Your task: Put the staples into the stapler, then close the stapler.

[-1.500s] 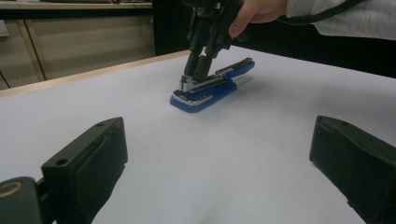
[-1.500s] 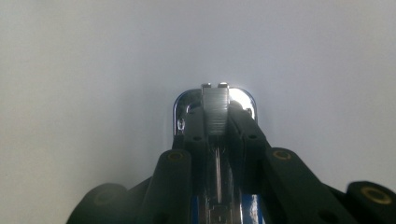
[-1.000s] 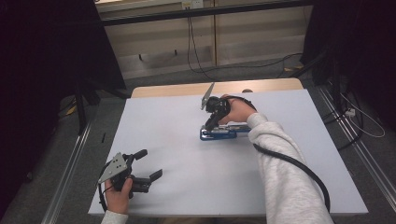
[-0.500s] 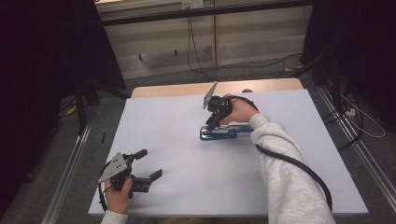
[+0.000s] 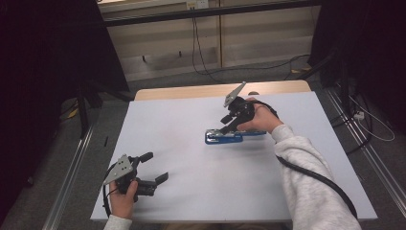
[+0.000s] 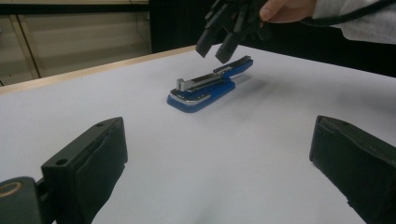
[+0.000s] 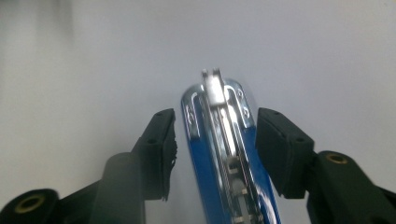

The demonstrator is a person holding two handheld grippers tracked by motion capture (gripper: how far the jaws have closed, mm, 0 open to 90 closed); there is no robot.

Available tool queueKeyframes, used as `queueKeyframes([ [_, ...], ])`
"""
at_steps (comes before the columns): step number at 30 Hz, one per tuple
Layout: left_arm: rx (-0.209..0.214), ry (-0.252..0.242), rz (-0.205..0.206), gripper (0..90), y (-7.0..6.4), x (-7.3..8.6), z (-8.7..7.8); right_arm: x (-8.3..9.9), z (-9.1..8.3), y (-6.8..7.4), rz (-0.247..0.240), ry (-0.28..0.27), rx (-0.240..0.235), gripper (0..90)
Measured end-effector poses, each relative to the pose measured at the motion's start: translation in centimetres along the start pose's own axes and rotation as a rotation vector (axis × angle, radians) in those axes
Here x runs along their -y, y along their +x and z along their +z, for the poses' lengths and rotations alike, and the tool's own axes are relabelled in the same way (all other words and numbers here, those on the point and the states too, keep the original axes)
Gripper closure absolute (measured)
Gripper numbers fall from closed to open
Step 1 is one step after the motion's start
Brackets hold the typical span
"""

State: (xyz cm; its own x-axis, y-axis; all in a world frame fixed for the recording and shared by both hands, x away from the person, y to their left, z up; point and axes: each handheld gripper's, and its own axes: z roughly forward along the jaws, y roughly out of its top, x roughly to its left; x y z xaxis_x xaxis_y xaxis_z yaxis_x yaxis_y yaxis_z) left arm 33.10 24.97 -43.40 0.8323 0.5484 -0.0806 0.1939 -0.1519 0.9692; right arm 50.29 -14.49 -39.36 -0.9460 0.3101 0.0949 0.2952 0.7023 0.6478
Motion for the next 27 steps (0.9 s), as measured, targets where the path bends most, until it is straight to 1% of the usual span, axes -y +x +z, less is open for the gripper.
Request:
queueKeyframes([
  [1,0.005,0.004,-0.013,3.9,0.1,0.0,0.1,0.3,-0.2,0.0,0.009,0.005,0.011,43.4],
  [2,0.004,0.01,-0.019,3.9,0.2,-0.1,0.3,1.1,-0.6,0.1,0.027,0.007,0.028,40.7],
  [3,0.004,0.01,-0.019,3.9,0.2,-0.1,0.3,1.4,-0.7,0.2,0.039,0.011,0.035,39.2],
  [4,0.005,0.023,-0.024,3.9,0.2,-0.2,0.7,1.8,-0.9,0.2,0.053,0.013,0.051,37.6],
  [6,0.005,0.032,-0.026,3.9,0.2,-0.3,1.0,2.1,-1.1,0.2,0.062,0.012,0.058,36.6],
  [7,0.013,0.047,-0.038,3.8,0.3,-0.3,1.3,2.9,-1.5,0.3,0.084,0.014,0.094,34.0],
  [8,0.013,0.047,-0.038,3.7,0.3,-0.3,1.3,2.9,-1.5,0.3,0.084,0.014,0.094,34.0],
  [9,0.017,0.048,-0.048,3.5,0.3,-0.3,1.6,3.7,-1.9,0.3,0.118,0.015,0.118,30.1],
  [10,0.019,0.049,-0.066,3.5,0.3,-0.3,1.9,3.7,-1.9,0.3,0.118,0.015,0.118,30.1],
  [11,0.026,0.059,-0.073,3.4,0.4,-0.4,2.1,4.1,-2.0,0.2,0.131,0.008,0.129,28.9],
  [12,0.024,0.061,-0.073,3.2,0.3,-0.5,2.4,4.8,-2.3,0.2,0.152,0.015,0.171,25.2],
  [13,0.032,0.073,-0.08,3.1,0.2,-0.7,2.8,5.2,-2.4,0.3,0.157,0.02,0.189,22.7],
  [14,0.032,0.073,-0.08,3.1,0.2,-0.7,2.8,5.5,-2.4,0.4,0.169,0.02,0.195,21.3],
  [16,0.039,0.084,-0.095,2.6,0.0,-1.1,3.6,6.1,-2.7,0.8,0.184,0.013,0.214,20.8],
  [17,0.039,0.084,-0.095,2.6,0.0,-1.1,3.6,6.1,-2.7,0.8,0.184,0.013,0.214,20.8],
  [18,0.035,0.091,-0.098,2.6,0.0,-1.2,4.0,6.3,-2.9,1.1,0.185,0.013,0.231,19.6],
  [19,0.027,0.101,-0.11,2.6,0.0,-1.4,4.7,6.9,-3.5,1.6,0.196,0.013,0.262,19.1],
  [20,0.027,0.101,-0.11,2.6,0.0,-1.4,4.7,6.9,-3.5,1.6,0.196,0.013,0.262,19.1],
  [21,0.021,0.107,-0.116,2.6,0.0,-1.5,5.1,7.6,-3.9,2.0,0.21,-0.004,0.273,18.5],
  [22,0.015,0.111,-0.109,2.6,0.0,-1.6,5.4,7.9,-4.1,2.1,0.218,-0.007,0.279,18.5],
  [23,0.016,0.118,-0.119,2.6,-0.1,-1.8,6.0,8.2,-4.2,2.2,0.219,0.0,0.291,18.2],
  [24,0.016,0.118,-0.119,2.7,-0.1,-1.8,6.0,8.2,-4.2,2.2,0.219,0.0,0.291,18.2],
  [25,0.011,0.132,-0.133,2.7,0.0,-1.9,6.8,8.8,-4.5,2.4,0.22,0.017,0.309,18.3],
  [26,0.011,0.132,-0.133,2.7,0.0,-1.9,6.8,8.8,-4.5,2.4,0.22,0.017,0.309,18.3],
  [27,-0.001,0.139,-0.141,2.7,0.0,-2.0,7.2,9.3,-4.8,2.6,0.232,0.021,0.334,18.8],
])
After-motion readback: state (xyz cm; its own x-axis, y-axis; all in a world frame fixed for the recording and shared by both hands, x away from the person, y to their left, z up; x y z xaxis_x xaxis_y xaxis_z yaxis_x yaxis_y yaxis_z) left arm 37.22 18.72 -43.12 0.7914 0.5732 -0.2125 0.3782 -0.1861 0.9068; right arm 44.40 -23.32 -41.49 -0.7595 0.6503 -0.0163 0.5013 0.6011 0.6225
